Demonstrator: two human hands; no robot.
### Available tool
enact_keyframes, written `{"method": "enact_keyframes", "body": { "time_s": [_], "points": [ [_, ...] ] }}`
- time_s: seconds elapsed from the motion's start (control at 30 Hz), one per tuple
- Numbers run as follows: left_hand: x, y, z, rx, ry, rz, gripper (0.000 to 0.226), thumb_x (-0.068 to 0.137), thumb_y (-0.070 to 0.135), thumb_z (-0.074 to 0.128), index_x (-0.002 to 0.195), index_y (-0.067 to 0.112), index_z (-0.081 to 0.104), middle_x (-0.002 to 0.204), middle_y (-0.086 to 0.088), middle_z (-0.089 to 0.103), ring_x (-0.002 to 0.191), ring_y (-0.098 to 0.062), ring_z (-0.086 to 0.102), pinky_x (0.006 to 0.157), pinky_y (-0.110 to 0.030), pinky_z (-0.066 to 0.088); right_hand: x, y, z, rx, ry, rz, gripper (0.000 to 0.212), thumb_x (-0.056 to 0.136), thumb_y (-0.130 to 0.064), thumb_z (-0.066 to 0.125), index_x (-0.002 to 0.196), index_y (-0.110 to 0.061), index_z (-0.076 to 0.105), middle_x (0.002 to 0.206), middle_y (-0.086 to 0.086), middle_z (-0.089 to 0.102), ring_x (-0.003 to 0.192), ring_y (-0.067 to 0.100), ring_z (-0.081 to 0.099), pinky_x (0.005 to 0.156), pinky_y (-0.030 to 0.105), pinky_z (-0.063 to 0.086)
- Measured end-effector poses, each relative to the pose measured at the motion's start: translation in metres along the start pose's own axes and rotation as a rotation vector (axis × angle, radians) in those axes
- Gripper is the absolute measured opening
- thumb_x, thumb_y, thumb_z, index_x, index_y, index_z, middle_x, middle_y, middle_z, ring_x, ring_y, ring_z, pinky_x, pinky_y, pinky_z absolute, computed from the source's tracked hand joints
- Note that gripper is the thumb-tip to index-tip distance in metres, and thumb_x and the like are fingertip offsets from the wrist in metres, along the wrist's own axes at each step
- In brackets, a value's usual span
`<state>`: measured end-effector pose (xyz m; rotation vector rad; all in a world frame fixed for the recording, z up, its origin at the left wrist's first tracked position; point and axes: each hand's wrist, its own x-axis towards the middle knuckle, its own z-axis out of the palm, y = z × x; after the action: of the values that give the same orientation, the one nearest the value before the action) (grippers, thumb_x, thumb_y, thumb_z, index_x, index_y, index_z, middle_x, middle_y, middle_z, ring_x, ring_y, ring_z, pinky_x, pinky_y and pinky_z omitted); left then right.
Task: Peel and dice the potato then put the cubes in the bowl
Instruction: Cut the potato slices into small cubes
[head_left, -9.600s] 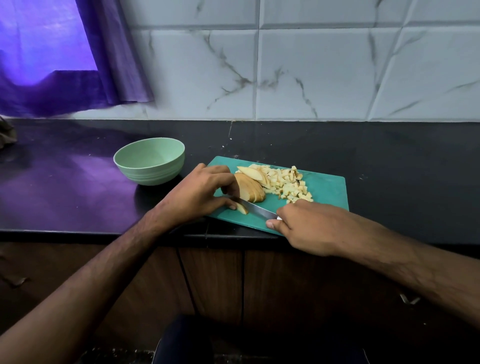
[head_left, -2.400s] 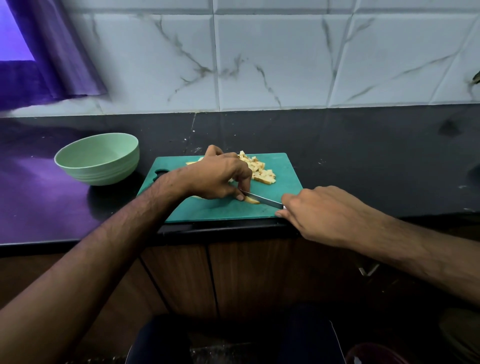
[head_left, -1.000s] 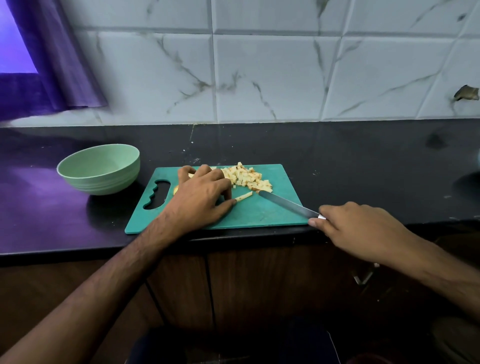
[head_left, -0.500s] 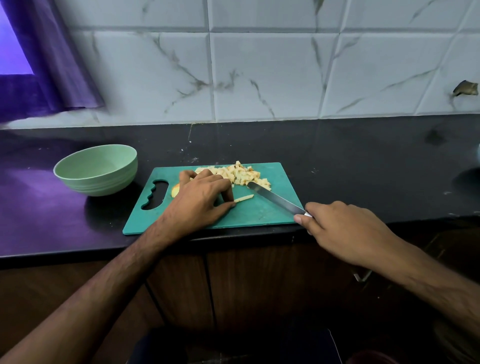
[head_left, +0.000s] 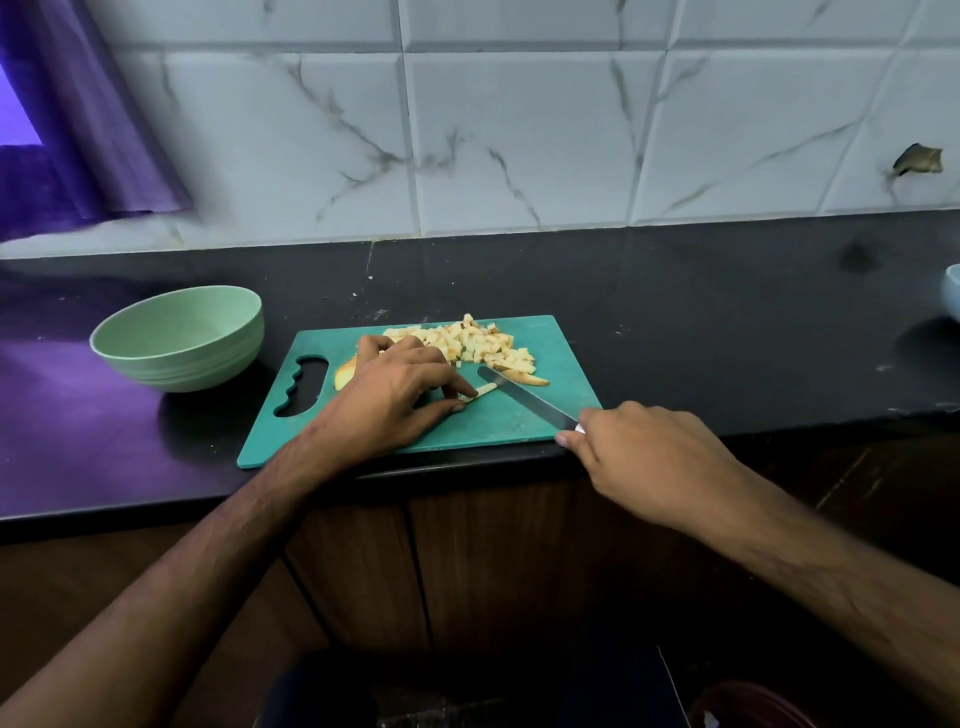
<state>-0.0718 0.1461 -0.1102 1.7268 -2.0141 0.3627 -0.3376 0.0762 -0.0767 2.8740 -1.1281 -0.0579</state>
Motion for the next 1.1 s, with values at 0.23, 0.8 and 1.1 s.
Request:
{"method": "enact_keyframes", "body": {
  "time_s": [0.23,0.8,1.1],
  "points": [
    [-0.002,0.0,0.0,0.031,0.009,0.011,0.026,0.093,0.046,0.062,0.11,0.032,0.075,0.093,0.026,0.054,0.098,-0.009,0.054,0.091,-0.039,0.027,-0.011,0.0,-0.006,-0.026,0.002,0.001,0.038,0.107,-0.055,0.022,0.095,-0.029,0.046,0.08,-0.011,0.049,0.064,0.006,0.049,0.051,0.024,0.034],
    [-0.003,-0.002,0.001,-0.062,0.01,-0.025,0.013,0.091,0.042,0.068,0.095,0.033,0.076,0.094,0.017,0.064,0.094,-0.008,0.053,0.09,-0.037,0.025,-0.01,-0.012,-0.004,-0.004,-0.019,-0.005,0.036,0.107,-0.054,0.023,0.095,-0.028,0.045,0.079,-0.011,0.046,0.066,0.006,0.05,0.053,0.025,0.036],
    [-0.008,0.001,-0.002,-0.02,0.009,-0.005,0.01,0.093,0.035,0.069,0.101,0.034,0.075,0.096,0.02,0.061,0.097,-0.005,0.051,0.089,-0.034,0.021,0.009,-0.013,-0.007,-0.018,0.015,-0.008,0.04,0.107,-0.053,0.022,0.104,-0.026,0.051,0.081,-0.01,0.047,0.068,0.007,0.051,0.053,0.025,0.037]
  ]
}}
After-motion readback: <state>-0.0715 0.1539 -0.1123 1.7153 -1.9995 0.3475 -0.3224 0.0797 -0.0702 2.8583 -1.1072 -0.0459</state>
